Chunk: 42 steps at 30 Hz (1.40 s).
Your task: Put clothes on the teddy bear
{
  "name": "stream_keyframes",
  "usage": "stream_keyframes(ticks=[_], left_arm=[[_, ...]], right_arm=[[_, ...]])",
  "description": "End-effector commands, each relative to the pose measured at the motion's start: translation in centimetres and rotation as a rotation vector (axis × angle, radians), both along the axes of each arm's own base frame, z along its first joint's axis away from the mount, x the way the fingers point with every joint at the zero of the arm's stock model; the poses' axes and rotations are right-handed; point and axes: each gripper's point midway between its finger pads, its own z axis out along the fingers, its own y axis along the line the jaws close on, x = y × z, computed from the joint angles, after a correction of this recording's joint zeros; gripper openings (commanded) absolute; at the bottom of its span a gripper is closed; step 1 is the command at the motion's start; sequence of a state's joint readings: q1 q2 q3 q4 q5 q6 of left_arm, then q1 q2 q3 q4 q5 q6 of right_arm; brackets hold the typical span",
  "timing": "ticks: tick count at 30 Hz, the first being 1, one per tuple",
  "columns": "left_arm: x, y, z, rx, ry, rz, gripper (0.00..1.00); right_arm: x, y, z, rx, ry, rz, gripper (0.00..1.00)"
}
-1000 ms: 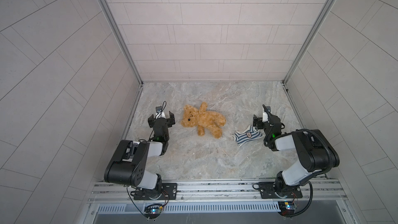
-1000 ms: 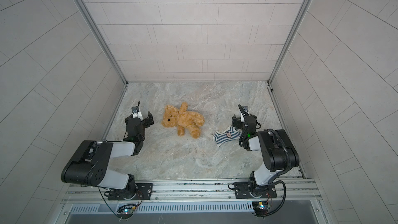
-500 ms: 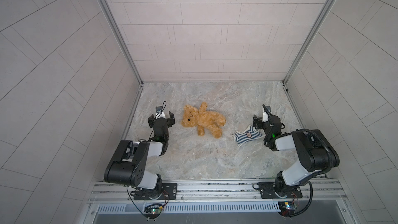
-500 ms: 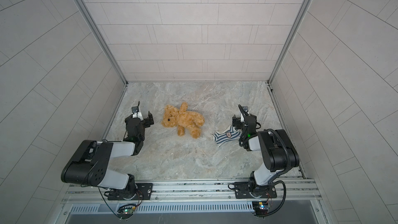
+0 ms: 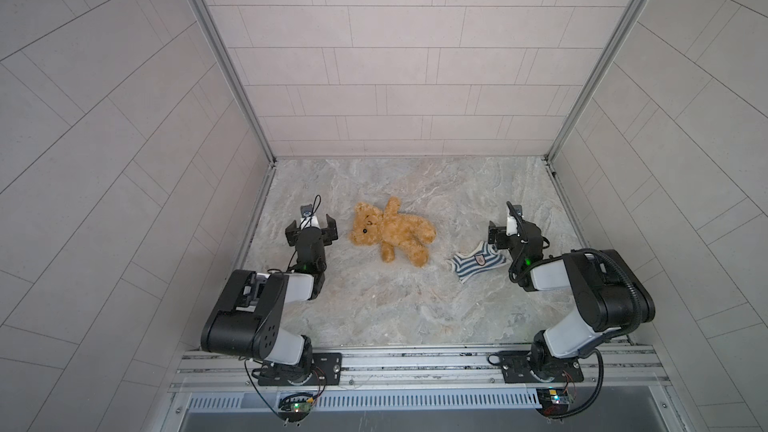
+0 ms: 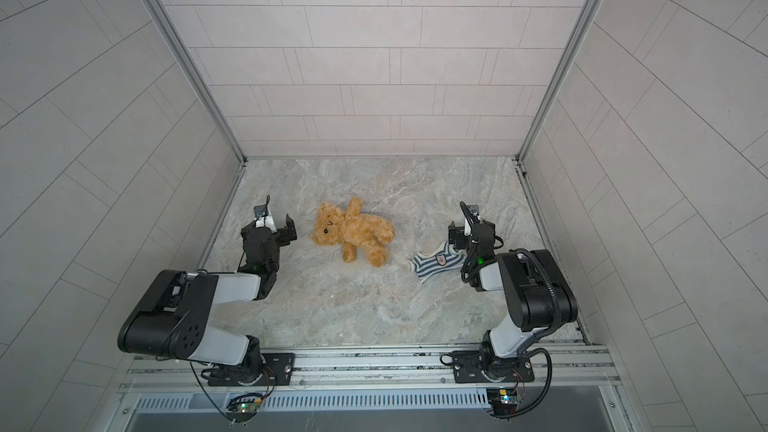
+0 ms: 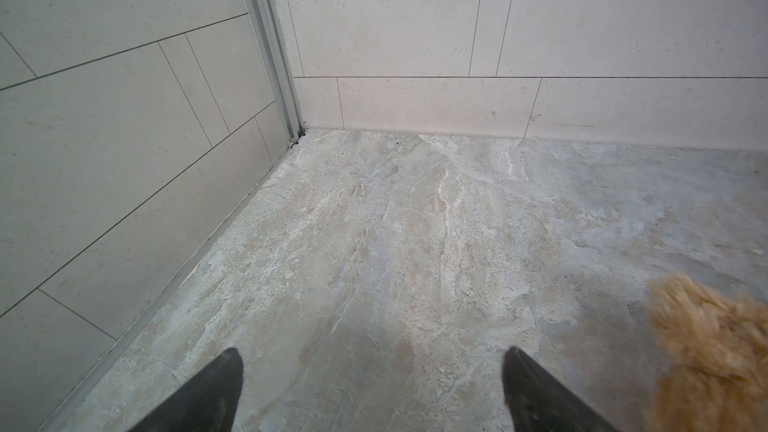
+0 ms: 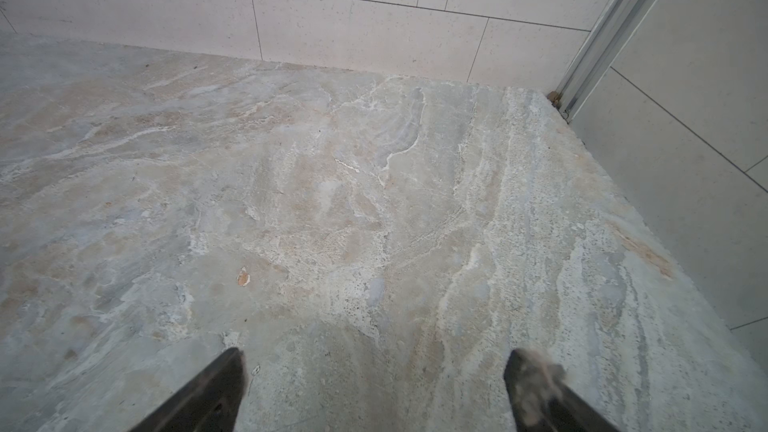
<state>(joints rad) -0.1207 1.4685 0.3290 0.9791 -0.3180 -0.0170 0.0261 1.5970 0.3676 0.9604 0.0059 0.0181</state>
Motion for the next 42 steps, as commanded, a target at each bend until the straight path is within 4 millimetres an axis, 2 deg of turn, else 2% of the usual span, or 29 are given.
stream_keyframes(ticks=[1, 34, 42], left_arm=[[0.42, -0.19, 0.66, 0.009, -0.014, -0.007, 1.00], [0.35, -0.21, 0.72, 0.008, -0.018, -0.008, 1.00], [0.27, -0.31, 1.44, 0.007, -0.020, -0.015, 1.00]], right_arm=[[0.24, 0.13, 0.57, -0.012, -0.015, 0.010, 1.00], [0.23, -0.07, 0.58, -0.014, -0.014, -0.002, 1.00], [0.03, -0.23, 0.78, -0.010, -0.026, -0.012, 1.00]])
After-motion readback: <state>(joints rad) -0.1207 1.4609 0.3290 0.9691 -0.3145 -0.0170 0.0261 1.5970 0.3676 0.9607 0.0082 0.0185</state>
